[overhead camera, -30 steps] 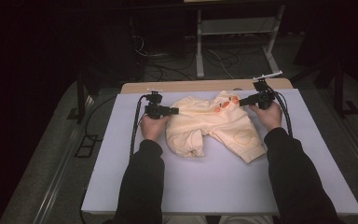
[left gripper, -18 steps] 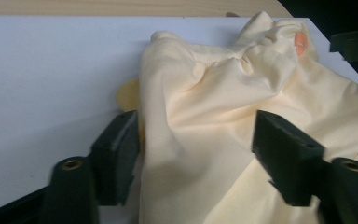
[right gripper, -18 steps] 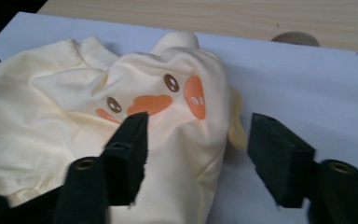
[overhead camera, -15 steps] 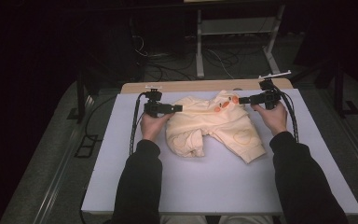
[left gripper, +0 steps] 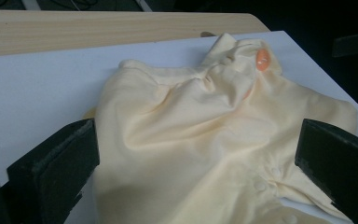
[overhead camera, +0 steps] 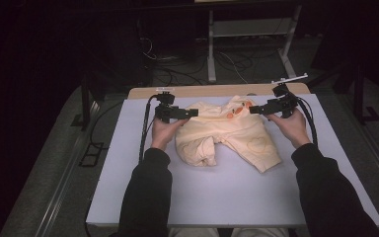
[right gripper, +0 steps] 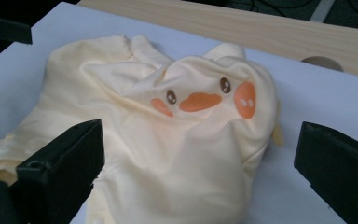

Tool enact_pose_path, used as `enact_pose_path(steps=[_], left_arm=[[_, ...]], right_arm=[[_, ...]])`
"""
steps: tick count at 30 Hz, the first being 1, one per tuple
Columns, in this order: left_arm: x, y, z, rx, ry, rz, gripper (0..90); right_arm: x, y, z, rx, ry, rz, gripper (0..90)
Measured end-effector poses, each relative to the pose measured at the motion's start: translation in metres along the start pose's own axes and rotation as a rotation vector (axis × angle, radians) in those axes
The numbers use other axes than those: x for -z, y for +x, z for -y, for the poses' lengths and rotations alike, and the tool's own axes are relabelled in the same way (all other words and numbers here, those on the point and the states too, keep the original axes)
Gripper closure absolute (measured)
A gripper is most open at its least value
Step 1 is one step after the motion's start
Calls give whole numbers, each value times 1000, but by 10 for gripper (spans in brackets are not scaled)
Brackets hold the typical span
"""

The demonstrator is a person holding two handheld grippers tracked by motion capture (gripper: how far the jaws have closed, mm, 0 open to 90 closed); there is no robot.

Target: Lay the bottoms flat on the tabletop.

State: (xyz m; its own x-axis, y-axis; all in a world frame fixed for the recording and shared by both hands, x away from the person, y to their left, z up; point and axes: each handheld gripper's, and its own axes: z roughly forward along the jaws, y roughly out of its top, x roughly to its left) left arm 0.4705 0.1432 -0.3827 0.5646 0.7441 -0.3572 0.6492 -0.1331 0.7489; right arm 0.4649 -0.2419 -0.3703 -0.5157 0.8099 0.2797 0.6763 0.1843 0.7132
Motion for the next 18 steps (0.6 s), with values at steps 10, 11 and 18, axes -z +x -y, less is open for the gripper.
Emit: enact_pose_path(steps=[10,11,18], left_arm=[[20,-6,11,-30,-19,-6,0],[21,-5,13,-27,-22,-4,0],[29,-2,21,-12,-42,2,0]], right_arm=[[11,18,22,35,-2,-50,14],[11,20,24,38,-3,-56,14],[16,29,37,56,11,-75,15]])
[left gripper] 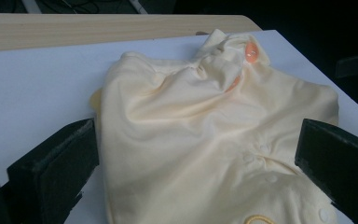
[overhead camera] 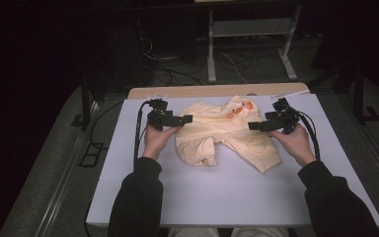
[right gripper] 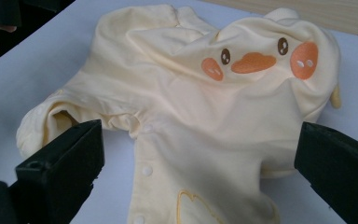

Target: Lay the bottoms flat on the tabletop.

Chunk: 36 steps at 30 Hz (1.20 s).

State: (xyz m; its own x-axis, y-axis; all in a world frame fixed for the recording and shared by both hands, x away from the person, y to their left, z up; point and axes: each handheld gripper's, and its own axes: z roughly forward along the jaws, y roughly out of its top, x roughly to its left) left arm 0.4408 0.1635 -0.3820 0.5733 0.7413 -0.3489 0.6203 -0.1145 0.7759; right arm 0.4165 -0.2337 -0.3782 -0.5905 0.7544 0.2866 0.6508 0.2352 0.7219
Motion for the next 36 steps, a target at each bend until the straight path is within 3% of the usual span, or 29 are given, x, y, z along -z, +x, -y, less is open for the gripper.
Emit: enact_pose_path(steps=[12,23,36], left_arm=[[11,-6,11,-8,-15,30,0],[10,-17,28,-20,-22,71,0],[9,-24,52,-33,-32,119,0]], right_arm=[[6,13,25,7,0,-38,19],[9,28,57,35,43,-78,56],[0,36,79,63,114,-74,135]])
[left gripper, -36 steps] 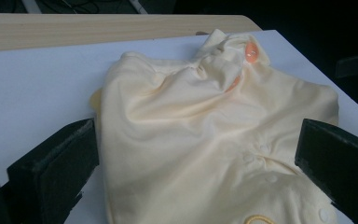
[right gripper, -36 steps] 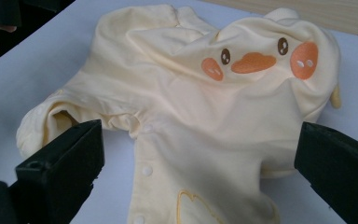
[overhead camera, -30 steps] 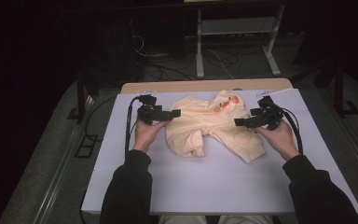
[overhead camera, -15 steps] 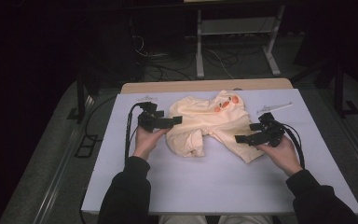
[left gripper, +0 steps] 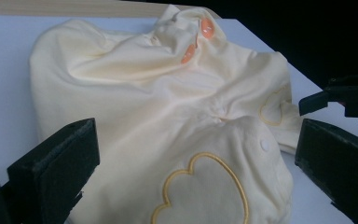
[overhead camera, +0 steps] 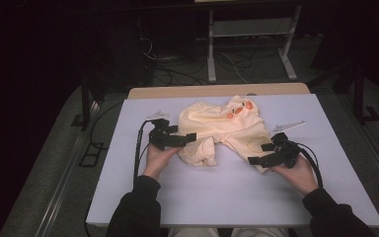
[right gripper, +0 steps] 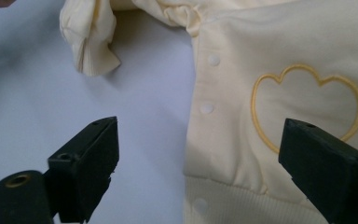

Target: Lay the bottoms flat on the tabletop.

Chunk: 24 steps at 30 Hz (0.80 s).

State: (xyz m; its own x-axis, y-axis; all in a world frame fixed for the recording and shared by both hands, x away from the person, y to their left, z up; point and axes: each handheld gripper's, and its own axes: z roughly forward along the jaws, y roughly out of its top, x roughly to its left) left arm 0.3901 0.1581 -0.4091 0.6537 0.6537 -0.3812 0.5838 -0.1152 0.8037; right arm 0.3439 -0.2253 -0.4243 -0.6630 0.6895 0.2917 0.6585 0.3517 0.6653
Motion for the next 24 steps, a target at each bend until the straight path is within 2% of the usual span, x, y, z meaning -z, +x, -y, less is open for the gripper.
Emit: enact_pose_path(steps=[3,8,11,17,21,24], left_arm=[[0,-1,6,2,0,7,0],[0,-4,14,9,4,16,0],[0,-10,16,8,-4,26,0],[-1,-22,15,6,-14,69,0],[-4,-29,16,2,-12,76,0],[-7,-33,18,-5,1,73,0]], right_arm=[[-1,1,3,3,14,0,166],[-4,2,8,22,41,-14,299],[-7,5,11,38,55,-3,376],[-9,6,14,55,69,68,558],[-11,7,15,80,68,101,618],[-13,9,15,135,70,131,662]])
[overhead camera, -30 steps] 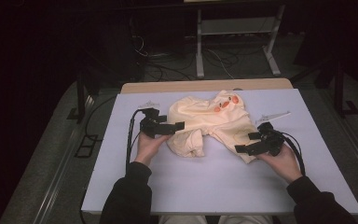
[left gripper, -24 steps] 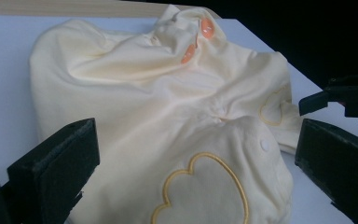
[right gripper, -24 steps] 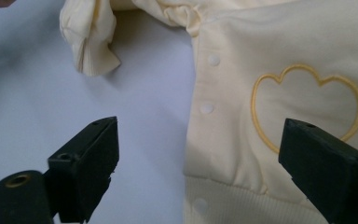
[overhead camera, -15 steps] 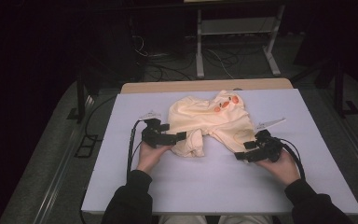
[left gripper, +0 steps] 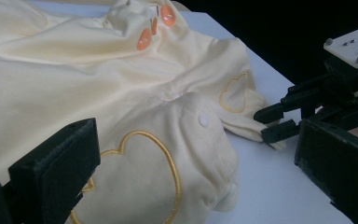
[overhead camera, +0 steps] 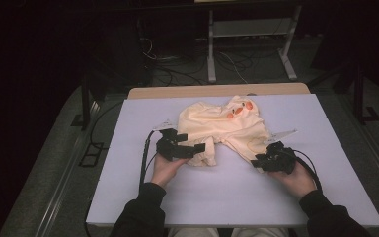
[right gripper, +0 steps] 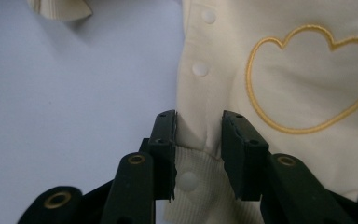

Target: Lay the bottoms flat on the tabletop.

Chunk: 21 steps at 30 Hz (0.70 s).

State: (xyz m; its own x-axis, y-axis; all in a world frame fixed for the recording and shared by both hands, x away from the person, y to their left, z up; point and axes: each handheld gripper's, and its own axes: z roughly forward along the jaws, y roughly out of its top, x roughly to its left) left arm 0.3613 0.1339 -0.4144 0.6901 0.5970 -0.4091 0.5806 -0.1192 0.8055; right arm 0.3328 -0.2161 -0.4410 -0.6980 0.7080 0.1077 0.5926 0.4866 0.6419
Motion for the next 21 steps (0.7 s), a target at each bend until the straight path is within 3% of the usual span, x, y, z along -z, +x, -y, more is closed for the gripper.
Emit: enact_pose_path(steps=[3,6,10,13,15,21], left_arm=[[-1,-3,4,-17,25,-16,7],[2,-8,9,-65,62,-48,46],[6,-9,18,-90,116,-73,109],[6,-7,24,-144,155,-147,159],[4,-5,26,-163,175,-166,218],[-8,-11,28,-276,204,-210,346]], right_arm=[[-1,1,-2,9,3,15,710],[0,-3,-1,-29,-3,-1,740],[1,-5,-1,-44,-3,-9,754],[1,-5,-2,-50,1,-14,757],[1,-6,-2,-53,1,-16,756],[1,-7,-1,-61,-3,-28,755]])
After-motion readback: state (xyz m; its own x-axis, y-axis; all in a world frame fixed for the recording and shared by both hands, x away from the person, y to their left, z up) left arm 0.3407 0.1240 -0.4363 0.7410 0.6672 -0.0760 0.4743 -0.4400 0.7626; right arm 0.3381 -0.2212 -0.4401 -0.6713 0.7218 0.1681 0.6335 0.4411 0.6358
